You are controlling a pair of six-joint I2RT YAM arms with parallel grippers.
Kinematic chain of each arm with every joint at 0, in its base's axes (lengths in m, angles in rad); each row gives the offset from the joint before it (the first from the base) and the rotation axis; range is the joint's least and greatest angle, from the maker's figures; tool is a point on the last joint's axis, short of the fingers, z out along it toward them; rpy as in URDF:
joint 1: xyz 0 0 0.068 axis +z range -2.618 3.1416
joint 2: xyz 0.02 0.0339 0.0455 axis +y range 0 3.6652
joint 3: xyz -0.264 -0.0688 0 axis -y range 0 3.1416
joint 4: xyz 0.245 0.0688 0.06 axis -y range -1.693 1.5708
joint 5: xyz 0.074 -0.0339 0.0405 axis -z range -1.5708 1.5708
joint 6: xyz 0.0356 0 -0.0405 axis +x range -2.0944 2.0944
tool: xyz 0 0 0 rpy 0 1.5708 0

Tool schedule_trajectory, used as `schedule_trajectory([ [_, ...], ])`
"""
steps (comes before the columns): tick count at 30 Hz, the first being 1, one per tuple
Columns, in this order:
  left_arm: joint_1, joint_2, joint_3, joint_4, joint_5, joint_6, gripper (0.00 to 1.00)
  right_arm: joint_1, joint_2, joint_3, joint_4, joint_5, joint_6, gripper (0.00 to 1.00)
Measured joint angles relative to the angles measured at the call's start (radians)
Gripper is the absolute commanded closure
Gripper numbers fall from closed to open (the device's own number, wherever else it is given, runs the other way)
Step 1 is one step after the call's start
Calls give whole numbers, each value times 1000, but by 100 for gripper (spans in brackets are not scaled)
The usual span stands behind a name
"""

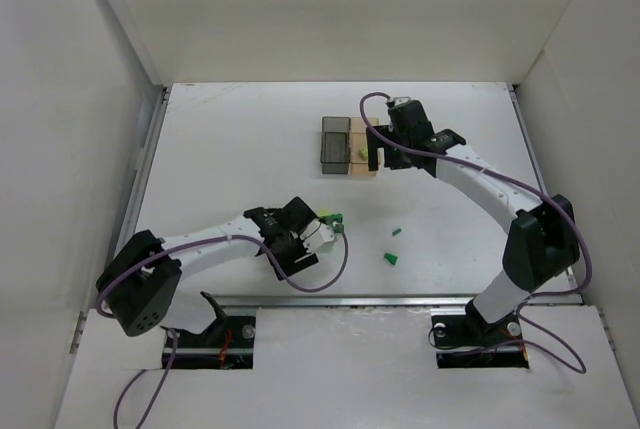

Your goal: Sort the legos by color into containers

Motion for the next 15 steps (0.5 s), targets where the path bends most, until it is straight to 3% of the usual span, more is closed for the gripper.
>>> schedule_trajectory([
  [2, 0, 1, -6, 6, 2, -1, 56, 0, -9, -8, 2, 8, 2, 1],
  [3, 0, 2, -6, 8, 5, 0, 79, 0, -13, -11, 2, 14, 3, 1],
  [5, 0, 2, -8, 12, 6, 2, 100, 0, -17, -11, 3, 21, 3, 1],
  [15, 13, -59, 39, 9, -26, 19, 100, -23, -18, -11, 23, -16, 8, 0],
])
